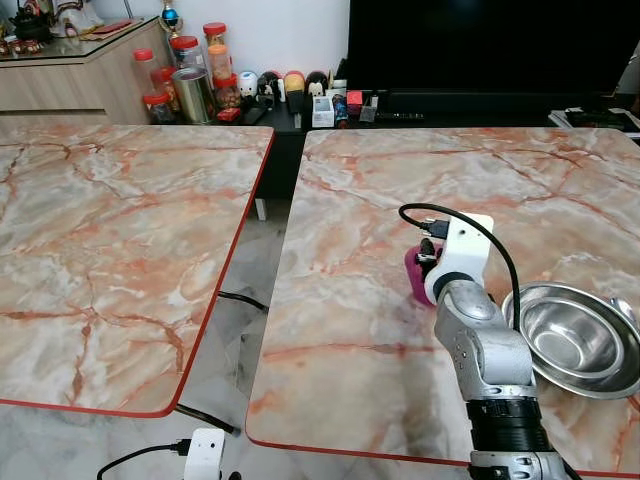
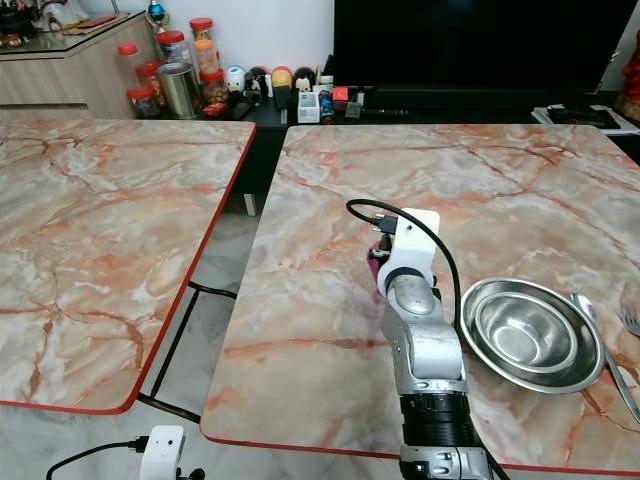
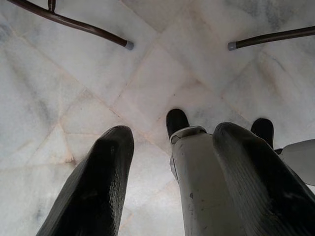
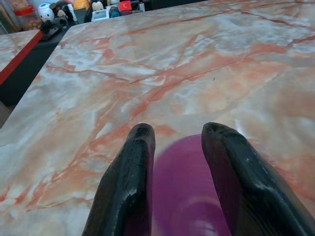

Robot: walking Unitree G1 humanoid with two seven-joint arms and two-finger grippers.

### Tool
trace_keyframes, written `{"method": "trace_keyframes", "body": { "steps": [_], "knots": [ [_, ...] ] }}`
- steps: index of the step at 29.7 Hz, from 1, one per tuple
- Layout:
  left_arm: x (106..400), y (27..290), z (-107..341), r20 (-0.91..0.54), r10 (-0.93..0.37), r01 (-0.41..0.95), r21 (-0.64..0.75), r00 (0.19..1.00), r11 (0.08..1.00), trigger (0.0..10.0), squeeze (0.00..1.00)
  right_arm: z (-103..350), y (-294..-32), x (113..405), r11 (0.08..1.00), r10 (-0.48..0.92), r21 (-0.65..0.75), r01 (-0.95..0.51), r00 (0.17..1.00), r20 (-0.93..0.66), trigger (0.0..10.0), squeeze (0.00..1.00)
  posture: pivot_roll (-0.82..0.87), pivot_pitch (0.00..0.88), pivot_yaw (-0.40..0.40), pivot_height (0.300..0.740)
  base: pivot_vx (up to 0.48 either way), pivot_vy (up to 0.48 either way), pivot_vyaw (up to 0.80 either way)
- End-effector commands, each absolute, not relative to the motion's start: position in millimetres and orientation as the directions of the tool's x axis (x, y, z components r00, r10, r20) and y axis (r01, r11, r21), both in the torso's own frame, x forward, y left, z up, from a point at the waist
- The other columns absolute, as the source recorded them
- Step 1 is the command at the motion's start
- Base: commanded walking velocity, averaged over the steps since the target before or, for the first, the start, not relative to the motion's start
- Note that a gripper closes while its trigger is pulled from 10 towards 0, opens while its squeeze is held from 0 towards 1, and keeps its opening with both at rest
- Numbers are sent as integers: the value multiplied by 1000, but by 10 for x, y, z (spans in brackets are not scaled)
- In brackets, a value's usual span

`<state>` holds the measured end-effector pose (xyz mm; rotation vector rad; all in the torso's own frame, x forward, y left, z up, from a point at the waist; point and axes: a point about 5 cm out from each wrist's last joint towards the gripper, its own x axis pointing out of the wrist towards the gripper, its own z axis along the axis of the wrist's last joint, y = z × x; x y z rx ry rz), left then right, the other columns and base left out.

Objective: Setting the table

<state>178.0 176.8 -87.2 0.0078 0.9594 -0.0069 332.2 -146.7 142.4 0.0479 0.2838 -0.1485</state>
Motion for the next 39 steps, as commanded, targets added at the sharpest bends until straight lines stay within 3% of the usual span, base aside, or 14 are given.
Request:
{"method": "trace_keyframes", "body": {
  "steps": [1,10,16,20,31,39],
  "knots": [
    [1755,1777,-885,-828,-1,15,8,560,1000,10000,0,1492,-1420,3357,990,-115,45,131,961,-252,10000,0,-42,0,26,740,0,0,0],
    [1762,1778,-881,-826,3,13,12,563,1000,10000,0,1532,-1391,3377,993,-95,55,109,972,-214,10000,0,-39,0,23,740,0,0,0],
    [1781,1825,-864,-811,34,-6,37,584,999,10000,0,1709,-1288,3369,995,-8,96,9,1000,-11,10000,0,-40,0,24,740,0,0,0],
    [1814,1860,-840,-795,53,-19,52,604,998,10000,0,1799,-1185,3324,997,75,19,-78,990,120,10000,0,-40,0,24,740,0,0,0],
    [1823,1899,-831,-792,65,-49,45,607,998,10000,0,1640,-1079,3280,991,133,4,-135,979,155,10000,0,-30,0,27,740,0,0,0],
    [1816,1897,-835,-793,66,-51,44,605,998,10000,0,1651,-1061,3308,988,153,-13,-153,971,186,10000,0,-33,0,26,740,0,354,0]
  ]
}}
